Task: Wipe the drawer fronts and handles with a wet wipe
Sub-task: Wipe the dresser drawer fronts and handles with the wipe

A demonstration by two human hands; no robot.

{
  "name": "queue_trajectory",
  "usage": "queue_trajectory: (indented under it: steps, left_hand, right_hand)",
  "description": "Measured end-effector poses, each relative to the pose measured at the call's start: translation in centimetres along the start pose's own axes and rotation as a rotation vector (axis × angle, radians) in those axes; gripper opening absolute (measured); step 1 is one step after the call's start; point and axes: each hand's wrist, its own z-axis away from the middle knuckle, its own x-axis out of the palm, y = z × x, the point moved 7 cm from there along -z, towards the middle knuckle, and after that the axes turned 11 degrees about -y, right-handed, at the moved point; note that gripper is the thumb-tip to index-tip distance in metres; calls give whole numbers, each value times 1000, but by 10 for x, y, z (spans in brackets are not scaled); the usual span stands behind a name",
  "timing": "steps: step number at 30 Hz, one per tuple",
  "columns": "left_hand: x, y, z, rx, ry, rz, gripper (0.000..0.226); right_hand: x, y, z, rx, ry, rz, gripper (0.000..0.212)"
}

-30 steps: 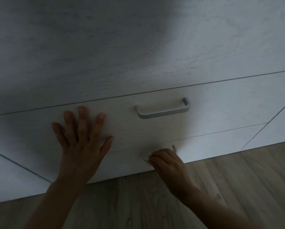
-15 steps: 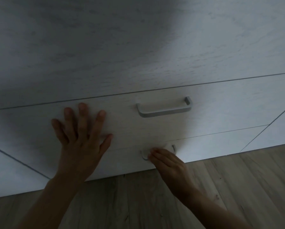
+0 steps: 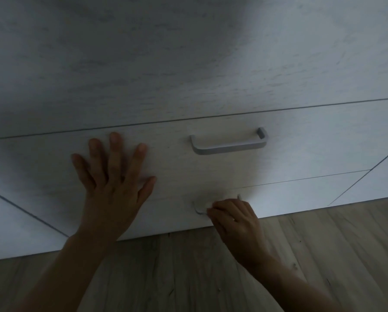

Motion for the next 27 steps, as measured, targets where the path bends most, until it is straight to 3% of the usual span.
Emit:
queue_trajectory:
  steps: [5,9,14,18,20,23,27]
  left_hand:
    - [0,1,-1,5,-1,-26,77]
    - [0,1,-1,-9,-3,-14,77]
    - [-1,0,-1,-1,-9,-3,80]
    - [-2,-1,-2,-12,-12,-8,76]
    - [-1,0,-2,-15,-12,-18,77]
    - [0,0,-2,-18,-16,-32,79]
    - [-1,0,-1,-16,-16,-23,80]
  right_hand:
    - [-42,19,16,343,190,-151,23]
    - [-73,21,18,456,271,-173,27]
    - [-61,33,5,654,43,-197,7]
    - [-60,55,7,888,-225,-519,8]
    - [-65,62,10,878,-305,-576,10]
    - [-70,58,8,781,-348,-437,13]
    - [-87,43,-6,548,-63,-71,11]
